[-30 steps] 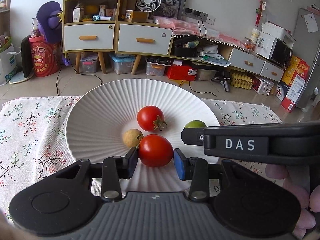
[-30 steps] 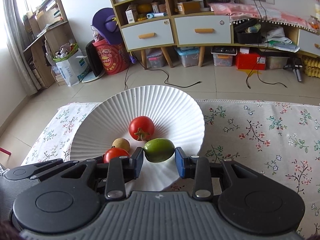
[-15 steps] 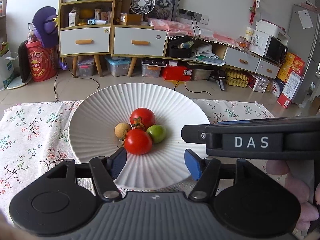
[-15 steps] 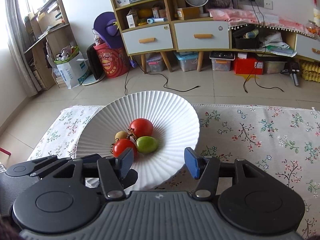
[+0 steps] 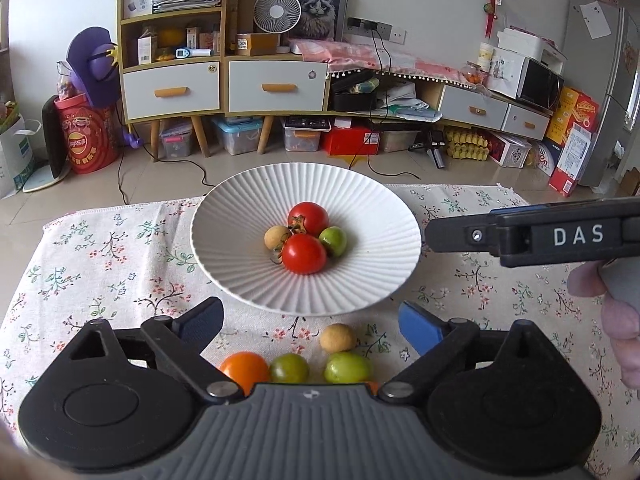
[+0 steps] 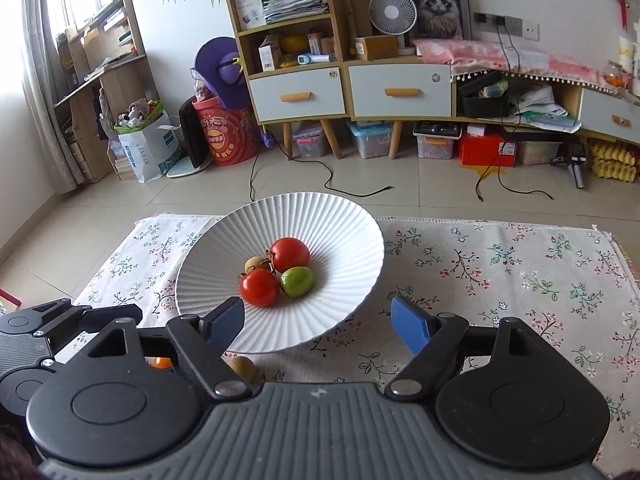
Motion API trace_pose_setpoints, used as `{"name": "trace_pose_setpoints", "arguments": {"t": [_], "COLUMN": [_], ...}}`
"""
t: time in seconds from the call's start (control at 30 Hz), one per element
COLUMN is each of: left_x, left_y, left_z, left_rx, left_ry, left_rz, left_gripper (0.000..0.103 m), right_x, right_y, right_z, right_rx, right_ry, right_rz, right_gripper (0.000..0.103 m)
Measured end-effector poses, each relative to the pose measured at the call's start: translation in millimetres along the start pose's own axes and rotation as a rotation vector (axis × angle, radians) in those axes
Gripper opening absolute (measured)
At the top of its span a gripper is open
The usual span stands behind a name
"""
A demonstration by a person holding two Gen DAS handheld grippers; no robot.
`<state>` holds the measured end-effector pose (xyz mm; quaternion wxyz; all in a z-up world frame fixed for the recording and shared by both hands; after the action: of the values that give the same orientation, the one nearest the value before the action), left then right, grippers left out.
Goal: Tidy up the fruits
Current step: 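Lower both fruits into the white bowl and open both tools, then withdraw both tools from the bowl back toward the remaining fruits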
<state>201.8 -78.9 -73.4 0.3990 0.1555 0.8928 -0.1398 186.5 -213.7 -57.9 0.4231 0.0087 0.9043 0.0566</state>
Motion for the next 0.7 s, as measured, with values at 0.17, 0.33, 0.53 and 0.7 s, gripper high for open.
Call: {"name": "trace_pose_setpoints", "arguments": {"t": [0.17, 0.33, 0.53, 0.7], "left_x": [9, 16, 26, 35], "left_y": [13, 25, 35, 41], "left_z": [-13, -23, -34, -40], "left_rx": [-0.01, -0.017, -0.014, -0.014], "left_ry": [0.006, 0.021, 0.027, 0.027], "left_rz": [-0.005, -0.017, -0.018, -0.003], "left_gripper": [0.099, 0.099, 0.099, 0.099], "right_x": [4, 12, 23, 32], "right_y": [8, 21, 31, 38], "right_z": [-11, -18, -23, -31], "right_rx": [-0.007, -0.029, -0.054, -0.072], "right_ry": [-0.009, -0.008, 0.001, -0.009], "right_rz": [-0.012, -0.04, -0.074, -0.091], "right_gripper": [0.088, 0.093, 0.095, 0.098]}}
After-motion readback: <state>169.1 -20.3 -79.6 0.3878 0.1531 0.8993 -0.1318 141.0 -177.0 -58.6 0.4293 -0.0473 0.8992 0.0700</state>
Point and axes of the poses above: each gripper's, at about its wrist camera, not at the fingertips, and z roughly the way its jaws point, y to its left, x to its underside, the point moved 10 cm from there along z, roughly the way its jaws point, and after that the axes turned 4 degrees about -z, right-handed, at the moved point
